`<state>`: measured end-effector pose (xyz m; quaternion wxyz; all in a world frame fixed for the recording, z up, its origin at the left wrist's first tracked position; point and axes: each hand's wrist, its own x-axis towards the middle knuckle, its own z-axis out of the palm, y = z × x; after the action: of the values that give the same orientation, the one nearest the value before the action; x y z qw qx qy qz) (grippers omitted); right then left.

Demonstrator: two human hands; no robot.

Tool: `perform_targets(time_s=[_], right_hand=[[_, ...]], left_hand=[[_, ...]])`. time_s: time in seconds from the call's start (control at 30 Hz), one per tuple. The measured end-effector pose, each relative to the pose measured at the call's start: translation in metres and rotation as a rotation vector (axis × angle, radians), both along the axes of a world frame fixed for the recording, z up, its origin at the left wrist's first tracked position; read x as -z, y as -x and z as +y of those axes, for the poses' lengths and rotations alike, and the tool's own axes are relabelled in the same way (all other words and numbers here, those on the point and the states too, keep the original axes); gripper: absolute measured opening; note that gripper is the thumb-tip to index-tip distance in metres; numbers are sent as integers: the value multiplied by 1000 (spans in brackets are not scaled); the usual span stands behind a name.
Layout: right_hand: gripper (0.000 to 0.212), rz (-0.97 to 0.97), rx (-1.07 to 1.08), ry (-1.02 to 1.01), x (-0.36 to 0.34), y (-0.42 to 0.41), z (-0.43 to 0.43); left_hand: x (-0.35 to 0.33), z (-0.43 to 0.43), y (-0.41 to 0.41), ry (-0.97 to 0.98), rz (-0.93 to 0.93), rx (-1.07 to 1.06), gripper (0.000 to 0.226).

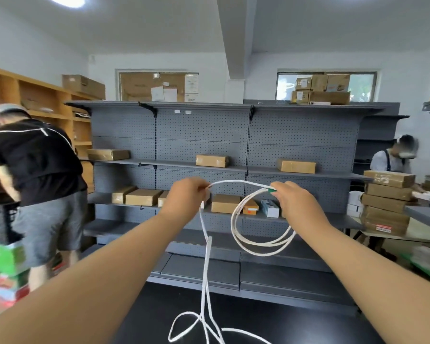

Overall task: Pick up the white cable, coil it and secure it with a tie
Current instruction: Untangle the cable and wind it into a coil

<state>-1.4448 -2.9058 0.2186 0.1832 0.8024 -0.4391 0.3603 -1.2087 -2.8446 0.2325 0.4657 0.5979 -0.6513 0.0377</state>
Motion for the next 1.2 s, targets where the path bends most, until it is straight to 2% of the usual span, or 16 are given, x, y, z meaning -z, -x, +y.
perform_targets(time_s=[0.03, 0.07, 0.13, 0.17, 0.2, 0.23, 0.33, 0.5, 0.67, 0.8, 0.93, 1.1, 1.2], right_hand=[[7, 6, -14, -2, 1, -1, 2], [8, 7, -23, -11, 4, -3, 3], [10, -5, -24, -41, 9, -2, 4], [9, -3, -21, -59, 12, 0, 4], [7, 18, -17, -72, 15, 1, 3], [7, 52, -16, -77, 20, 1, 3], [12, 108, -8, -90, 32, -4, 6], [9, 49, -22, -100, 35, -15, 8], [12, -9, -15, -128, 42, -31, 11], [16, -93, -43, -152, 46, -42, 11], [16, -217, -85, -198, 47, -51, 11], [19, -395, -65, -306, 47, -59, 11], [23, -503, -20, -280, 50, -60, 15]], left_hand=[[-4, 1, 2, 93, -60, -38, 17], [-5, 3, 4, 99, -163, -55, 18], [-1, 7, 8, -107, -471, -57, 18], [4, 9, 7, -214, -558, -69, 19], [7, 10, 2, -235, -614, -101, 21], [9, 11, -3, -203, -594, -134, 22], [6, 16, -11, -92, -378, -168, 16], [7, 25, -14, -17, -261, -141, 20], [36, 21, -23, -168, -221, -124, 17], [65, 17, -31, -306, 82, 62, 14], [86, 10, -33, -403, 453, 281, 21], [95, 0, -27, -426, 756, 476, 26], [95, -7, -19, -451, 881, 552, 28]])
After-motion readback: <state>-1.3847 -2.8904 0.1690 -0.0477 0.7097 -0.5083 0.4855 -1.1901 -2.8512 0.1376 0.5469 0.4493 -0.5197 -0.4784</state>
